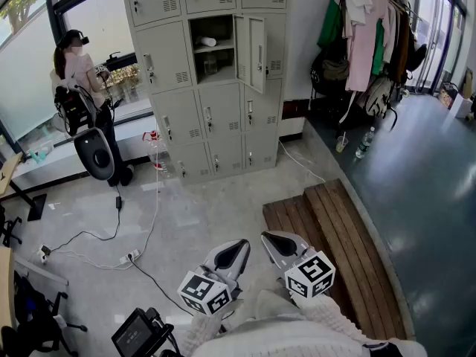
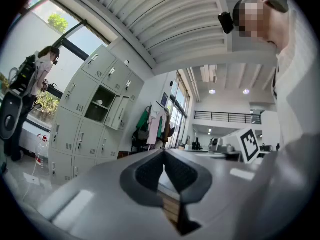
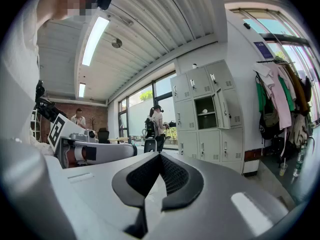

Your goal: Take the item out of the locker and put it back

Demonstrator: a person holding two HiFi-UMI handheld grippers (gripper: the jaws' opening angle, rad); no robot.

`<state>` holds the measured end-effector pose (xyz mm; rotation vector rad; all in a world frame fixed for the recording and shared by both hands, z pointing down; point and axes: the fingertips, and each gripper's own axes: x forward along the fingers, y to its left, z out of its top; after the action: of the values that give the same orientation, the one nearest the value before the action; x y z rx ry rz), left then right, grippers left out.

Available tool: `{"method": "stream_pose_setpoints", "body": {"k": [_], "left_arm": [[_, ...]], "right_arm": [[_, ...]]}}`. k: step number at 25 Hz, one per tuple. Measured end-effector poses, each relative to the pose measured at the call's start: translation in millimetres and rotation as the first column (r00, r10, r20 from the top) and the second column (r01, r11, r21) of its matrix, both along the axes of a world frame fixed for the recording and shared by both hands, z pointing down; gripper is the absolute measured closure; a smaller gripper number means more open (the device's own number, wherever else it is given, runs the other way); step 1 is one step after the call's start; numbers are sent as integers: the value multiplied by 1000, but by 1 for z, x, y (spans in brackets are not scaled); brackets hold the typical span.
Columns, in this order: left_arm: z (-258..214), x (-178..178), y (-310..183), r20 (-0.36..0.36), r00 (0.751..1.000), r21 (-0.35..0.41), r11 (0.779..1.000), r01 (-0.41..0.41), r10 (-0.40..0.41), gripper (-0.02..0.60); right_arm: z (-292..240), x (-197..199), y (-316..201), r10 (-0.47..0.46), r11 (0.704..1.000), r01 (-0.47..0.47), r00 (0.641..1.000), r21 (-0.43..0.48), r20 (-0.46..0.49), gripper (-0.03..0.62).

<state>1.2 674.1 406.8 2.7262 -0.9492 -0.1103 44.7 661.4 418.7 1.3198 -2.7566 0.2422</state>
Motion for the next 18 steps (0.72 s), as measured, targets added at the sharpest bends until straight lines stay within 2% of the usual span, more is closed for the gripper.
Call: {"method": "stream_pose_setpoints", "body": {"k": [4,8,11,15,18], "left_arm": [[5,-3,-48,-12,1000,19,999,28,-28,574],[19,0,-105,-27,998,-6,999,52,-52,574],[17,7,-162,-25,998,-4,999,54,-54,574],[-5,18,-247,-21,998,44,997,64,-63,574],[-15,24,-303,-26,996,53,995,86,-85,574]], "right_arm": [[7,-1,-48,-4,1000,4,1000,10,-11,597],[13,-2,-106,-27,999,27,1000,19,-1,597],[7,3,-162,-40,999,39,999,37,5,597],[-6,16,-246,-52,997,51,999,55,12,597],[-18,24,-302,-71,995,70,997,70,13,597]]}}
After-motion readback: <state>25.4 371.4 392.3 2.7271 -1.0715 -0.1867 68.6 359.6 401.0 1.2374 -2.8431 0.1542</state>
